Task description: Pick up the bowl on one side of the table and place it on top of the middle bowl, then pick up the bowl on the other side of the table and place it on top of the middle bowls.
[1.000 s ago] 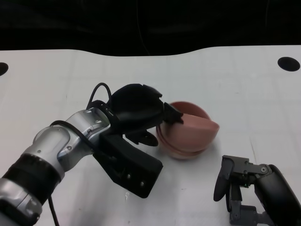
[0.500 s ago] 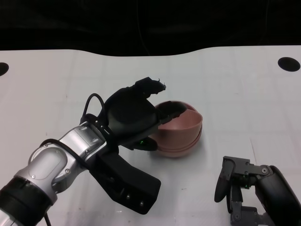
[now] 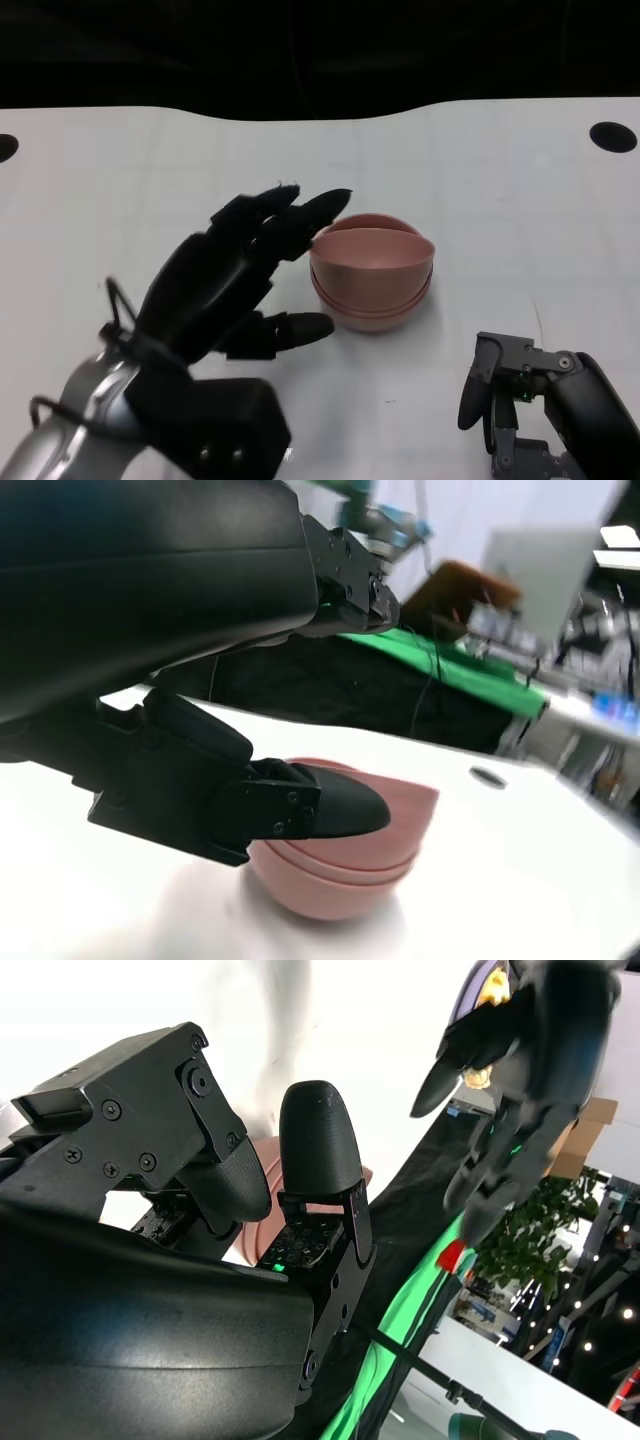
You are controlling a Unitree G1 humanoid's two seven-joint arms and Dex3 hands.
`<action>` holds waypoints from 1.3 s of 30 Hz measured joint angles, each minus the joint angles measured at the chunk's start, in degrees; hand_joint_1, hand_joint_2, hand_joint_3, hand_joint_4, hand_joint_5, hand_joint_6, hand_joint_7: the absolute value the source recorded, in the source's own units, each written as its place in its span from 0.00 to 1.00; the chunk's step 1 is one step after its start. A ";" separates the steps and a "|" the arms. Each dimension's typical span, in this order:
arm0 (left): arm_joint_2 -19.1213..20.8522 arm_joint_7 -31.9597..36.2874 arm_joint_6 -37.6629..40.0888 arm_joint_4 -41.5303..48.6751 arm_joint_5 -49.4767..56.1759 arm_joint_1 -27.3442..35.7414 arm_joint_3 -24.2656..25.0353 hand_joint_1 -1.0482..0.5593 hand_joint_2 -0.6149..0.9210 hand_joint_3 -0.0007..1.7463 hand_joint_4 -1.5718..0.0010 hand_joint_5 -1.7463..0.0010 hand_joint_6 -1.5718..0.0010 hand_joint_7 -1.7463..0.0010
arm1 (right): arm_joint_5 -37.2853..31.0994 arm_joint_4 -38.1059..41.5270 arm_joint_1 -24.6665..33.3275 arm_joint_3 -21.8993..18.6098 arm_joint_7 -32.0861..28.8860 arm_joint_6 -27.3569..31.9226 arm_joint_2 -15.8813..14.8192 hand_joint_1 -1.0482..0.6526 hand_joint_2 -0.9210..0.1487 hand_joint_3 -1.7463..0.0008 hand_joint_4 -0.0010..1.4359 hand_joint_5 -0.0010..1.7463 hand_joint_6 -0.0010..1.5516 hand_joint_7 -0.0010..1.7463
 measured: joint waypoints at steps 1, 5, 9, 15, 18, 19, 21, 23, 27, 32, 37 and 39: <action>-0.66 -0.06 -0.23 -1.04 -2.07 1.93 0.77 0.34 1.00 0.16 1.00 0.63 0.85 0.97 | -0.01 0.00 -0.02 -0.01 -0.02 0.04 0.00 0.57 0.70 0.03 0.66 1.00 0.55 0.88; -4.23 -1.81 1.44 -5.40 -10.91 8.43 3.40 0.37 1.00 0.16 1.00 0.39 0.78 0.91 | -0.10 0.01 -0.17 -0.01 -0.04 0.08 0.00 0.57 0.70 0.04 0.67 1.00 0.55 0.88; -6.55 -4.31 4.21 -9.63 -17.43 13.30 5.15 0.42 1.00 0.15 0.90 0.25 0.84 0.54 | -0.29 0.01 -0.22 -0.06 -0.06 0.10 0.00 0.57 0.70 0.04 0.67 1.00 0.55 0.88; -8.59 -8.76 13.38 -16.67 -28.12 19.68 7.55 0.46 1.00 0.12 0.75 0.19 0.82 0.27 | -0.74 -0.06 -0.19 -0.11 -0.09 0.41 0.00 0.57 0.70 0.04 0.67 1.00 0.55 0.88; -9.43 -10.32 18.66 -19.49 -32.49 21.86 8.70 0.49 0.98 0.19 0.67 0.18 0.73 0.28 | -0.89 -0.12 -0.18 -0.11 -0.09 0.79 0.00 0.57 0.70 0.04 0.67 1.00 0.55 0.88; -9.45 -10.60 19.37 -20.17 -33.06 22.47 9.19 0.51 0.92 0.31 0.61 0.18 0.66 0.30 | -0.88 -0.13 -0.18 -0.14 -0.09 0.79 0.00 0.57 0.70 0.04 0.67 1.00 0.55 0.88; -9.47 -10.93 19.91 -20.75 -34.03 23.31 9.69 0.55 0.80 0.55 0.53 0.16 0.54 0.31 | -0.87 -0.13 -0.11 -0.28 -0.09 0.78 -0.01 0.57 0.70 0.04 0.67 1.00 0.55 0.88; -9.77 -11.40 20.08 -20.56 -34.57 23.57 10.17 0.56 0.73 0.66 0.49 0.09 0.49 0.27 | -0.83 -0.13 -0.10 -0.46 -0.08 0.78 -0.02 0.57 0.70 0.04 0.66 1.00 0.55 0.87; -10.75 -13.34 19.66 -17.84 -36.63 23.35 11.35 0.56 0.70 0.71 0.46 0.02 0.47 0.22 | -0.71 -0.13 0.12 -0.79 -0.08 0.77 -0.08 0.58 0.68 0.05 0.65 1.00 0.54 0.86; -11.27 -15.77 16.67 -14.17 -37.33 22.85 12.07 0.53 0.68 0.72 0.45 0.00 0.46 0.20 | 0.08 0.52 0.11 -1.09 0.02 -0.01 -0.39 0.60 0.68 0.06 0.64 1.00 0.54 0.84; -11.81 -17.10 14.58 -11.80 -37.36 22.38 13.07 0.52 0.68 0.73 0.46 0.00 0.47 0.19 | 0.33 1.76 0.07 -1.69 0.06 -1.07 -0.85 0.61 0.67 0.06 0.63 1.00 0.54 0.82; -11.97 -17.50 13.79 -11.20 -37.27 22.18 13.08 0.52 0.68 0.73 0.46 0.00 0.47 0.18 | 0.55 1.87 0.07 -1.94 0.06 -1.25 -0.86 0.61 0.67 0.07 0.63 1.00 0.54 0.81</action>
